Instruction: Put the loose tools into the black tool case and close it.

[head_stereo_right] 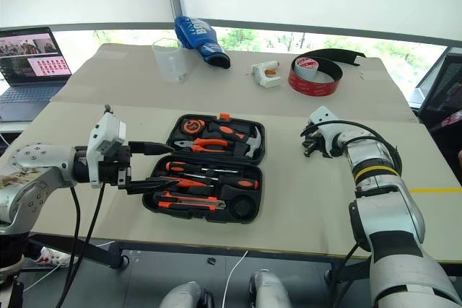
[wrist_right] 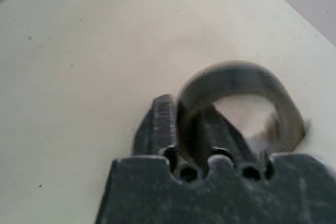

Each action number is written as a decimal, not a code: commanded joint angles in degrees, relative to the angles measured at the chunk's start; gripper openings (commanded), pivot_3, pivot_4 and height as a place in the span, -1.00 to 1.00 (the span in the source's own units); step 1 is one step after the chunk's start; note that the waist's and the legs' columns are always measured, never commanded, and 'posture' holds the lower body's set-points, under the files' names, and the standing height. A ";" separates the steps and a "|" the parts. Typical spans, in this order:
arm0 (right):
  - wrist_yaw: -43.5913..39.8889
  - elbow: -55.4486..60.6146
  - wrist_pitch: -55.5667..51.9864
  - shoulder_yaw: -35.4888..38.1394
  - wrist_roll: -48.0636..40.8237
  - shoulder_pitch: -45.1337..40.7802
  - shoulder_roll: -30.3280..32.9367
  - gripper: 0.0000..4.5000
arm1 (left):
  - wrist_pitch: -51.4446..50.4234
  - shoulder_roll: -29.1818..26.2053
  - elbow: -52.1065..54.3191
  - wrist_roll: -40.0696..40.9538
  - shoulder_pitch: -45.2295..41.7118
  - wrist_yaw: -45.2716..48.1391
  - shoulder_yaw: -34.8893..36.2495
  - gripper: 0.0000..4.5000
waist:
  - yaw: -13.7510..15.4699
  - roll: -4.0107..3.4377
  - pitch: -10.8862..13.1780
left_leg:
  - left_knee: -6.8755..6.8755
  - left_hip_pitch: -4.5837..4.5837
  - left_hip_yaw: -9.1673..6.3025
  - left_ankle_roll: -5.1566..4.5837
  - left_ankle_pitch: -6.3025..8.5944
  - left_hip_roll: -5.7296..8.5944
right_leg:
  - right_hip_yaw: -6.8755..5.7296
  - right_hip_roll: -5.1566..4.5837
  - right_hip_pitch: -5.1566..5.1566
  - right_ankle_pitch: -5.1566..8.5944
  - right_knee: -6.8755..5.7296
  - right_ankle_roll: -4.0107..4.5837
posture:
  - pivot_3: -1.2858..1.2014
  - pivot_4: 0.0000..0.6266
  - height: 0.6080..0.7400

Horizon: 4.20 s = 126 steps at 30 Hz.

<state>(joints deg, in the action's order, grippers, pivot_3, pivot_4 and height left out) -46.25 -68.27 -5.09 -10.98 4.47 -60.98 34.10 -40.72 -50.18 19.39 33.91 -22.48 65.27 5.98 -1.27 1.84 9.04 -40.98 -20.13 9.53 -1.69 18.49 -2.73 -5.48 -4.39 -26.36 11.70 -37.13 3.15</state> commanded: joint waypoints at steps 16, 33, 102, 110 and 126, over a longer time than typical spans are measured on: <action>-23.60 96.21 -31.47 -5.18 -22.66 31.78 13.75 -0.98 | 15.35 -6.55 -1.08 -7.52 -0.38 15.90 -11.38 1.00 | 0.98 -0.52 0.30 | 0.08 -0.11 -0.13 0.00 0.03 0.08 | 0.02 0.07 -0.04 0.36 0.05 -0.31 | 0.03 -0.52 0.84; -24.20 96.10 -30.96 -10.30 -20.55 32.32 13.99 0.39 | 14.98 -5.01 -1.84 -8.08 -3.46 14.80 -13.06 1.00 | 1.26 -0.45 0.30 | 0.06 -0.10 -0.13 -0.12 0.03 0.06 | 0.02 0.18 -0.02 0.35 0.07 -0.28 | 0.03 -0.52 0.84; -0.86 77.87 -14.88 10.00 -17.24 48.89 4.04 -1.00 | 20.31 7.67 -18.31 -18.58 5.52 -2.91 -8.64 -0.99 | 1.03 -0.42 0.29 | 0.11 -0.07 -0.02 -0.18 0.06 0.04 | 0.02 0.05 0.04 0.28 0.05 -0.23 | 0.03 -0.52 0.84; -10.87 89.50 -16.60 9.67 -25.29 57.77 7.32 -1.00 | 18.32 5.18 -14.89 -17.42 7.96 1.60 -9.75 -0.99 | 1.22 -0.42 0.29 | 0.12 -0.07 -0.09 -0.18 0.06 0.00 | -0.02 0.06 0.05 0.36 0.05 -0.36 | 0.03 -0.52 0.84; -9.05 80.14 -20.99 17.00 -23.95 53.12 12.67 -0.36 | 16.83 1.17 -32.65 -20.25 -2.70 -0.81 -5.92 -0.50 | 1.32 -0.40 0.30 | 0.07 -0.03 -0.05 -0.19 0.06 0.04 | 0.00 0.06 0.06 0.36 0.02 -0.37 | 0.03 -0.52 0.84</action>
<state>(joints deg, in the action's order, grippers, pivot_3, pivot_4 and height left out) -54.67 11.45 -24.67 3.12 -16.69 -5.35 46.00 -21.75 -49.23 -11.70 12.44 -22.24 65.64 -2.18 0.06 1.44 9.34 -40.92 -20.17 9.47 -1.88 18.55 -2.70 -5.49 -4.32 -26.30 12.06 -37.11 2.79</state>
